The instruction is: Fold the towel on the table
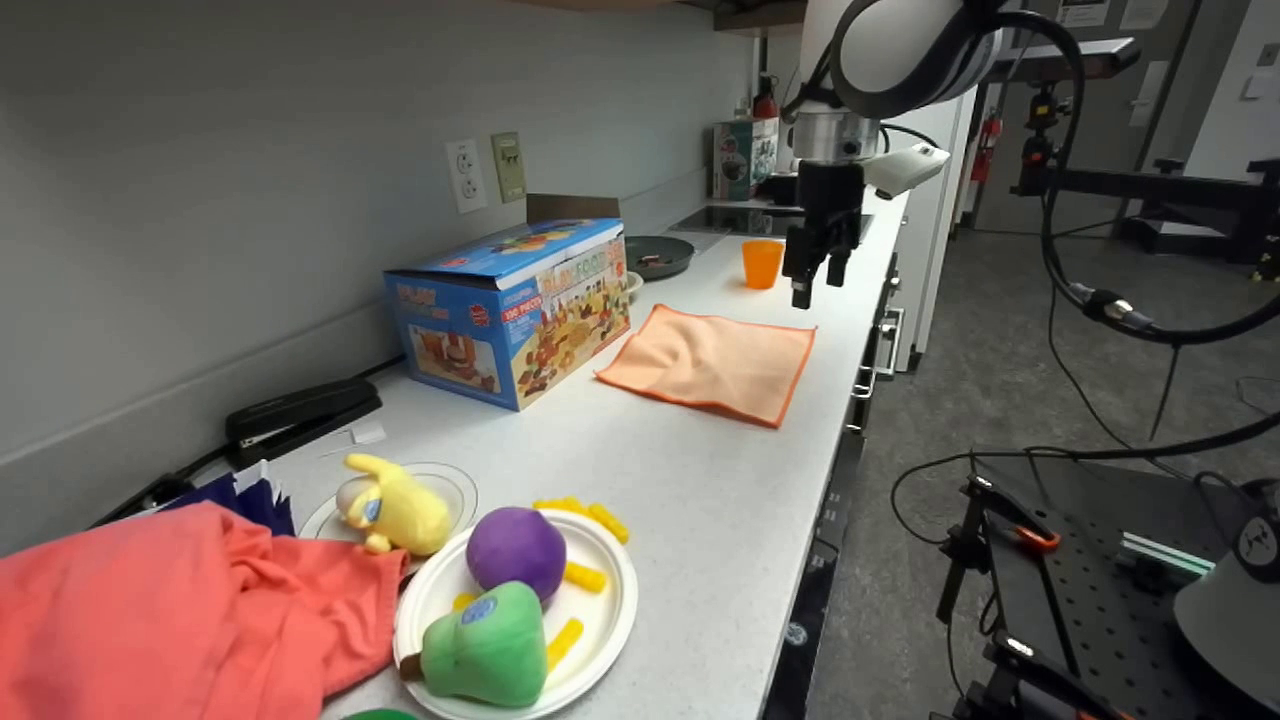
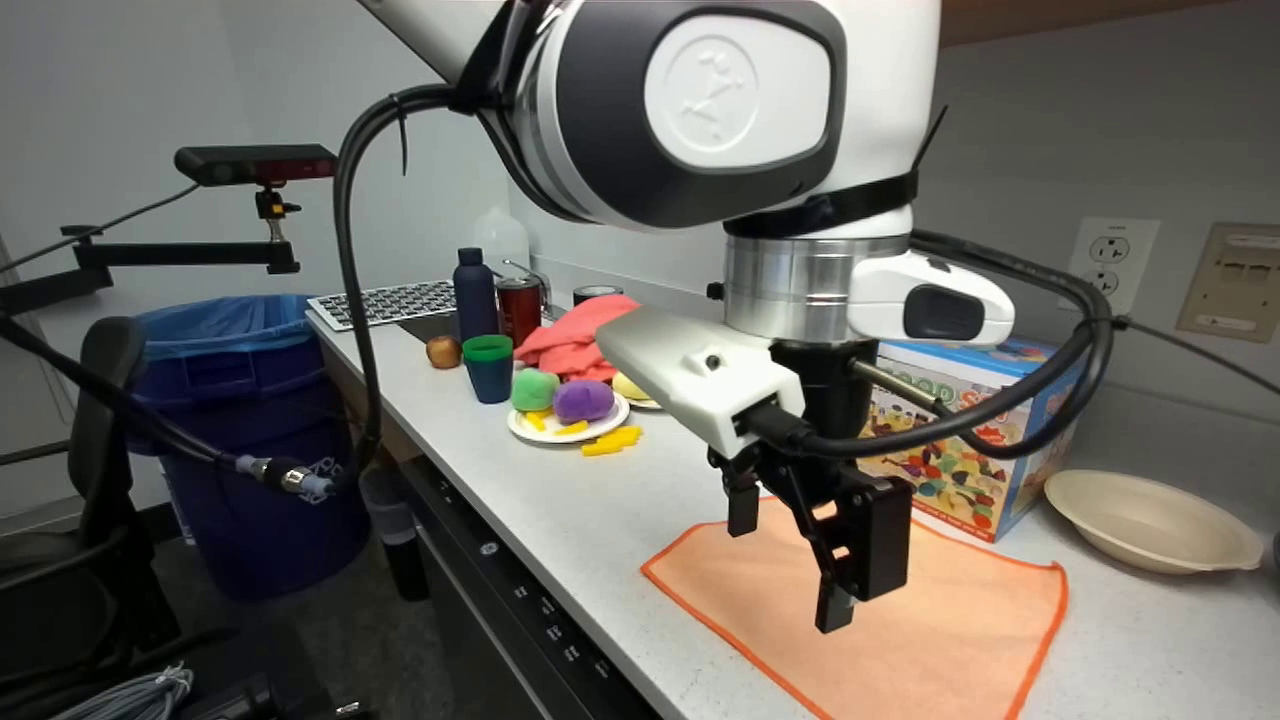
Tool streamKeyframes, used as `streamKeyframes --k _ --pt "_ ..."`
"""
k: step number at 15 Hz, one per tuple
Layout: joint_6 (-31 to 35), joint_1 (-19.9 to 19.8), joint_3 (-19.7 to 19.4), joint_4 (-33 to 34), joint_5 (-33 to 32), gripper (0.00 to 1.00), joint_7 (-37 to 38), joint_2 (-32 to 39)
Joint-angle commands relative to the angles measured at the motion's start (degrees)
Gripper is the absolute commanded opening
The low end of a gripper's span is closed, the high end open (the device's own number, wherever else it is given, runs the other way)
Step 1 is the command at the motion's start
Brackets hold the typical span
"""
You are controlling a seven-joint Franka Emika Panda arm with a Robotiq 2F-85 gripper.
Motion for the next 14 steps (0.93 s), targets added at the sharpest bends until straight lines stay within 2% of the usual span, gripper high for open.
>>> streamKeyframes --k 1,11,14 --pt "1.38 -1.88 -1.04 1.75 1.22 1.0 2.06 3.08" --pt "10.83 -2.85 -1.59 7.42 3.79 1.0 6.26 13.74" --pt "11.58 -2.75 -1.32 9.77 4.12 1.0 6.8 17.42"
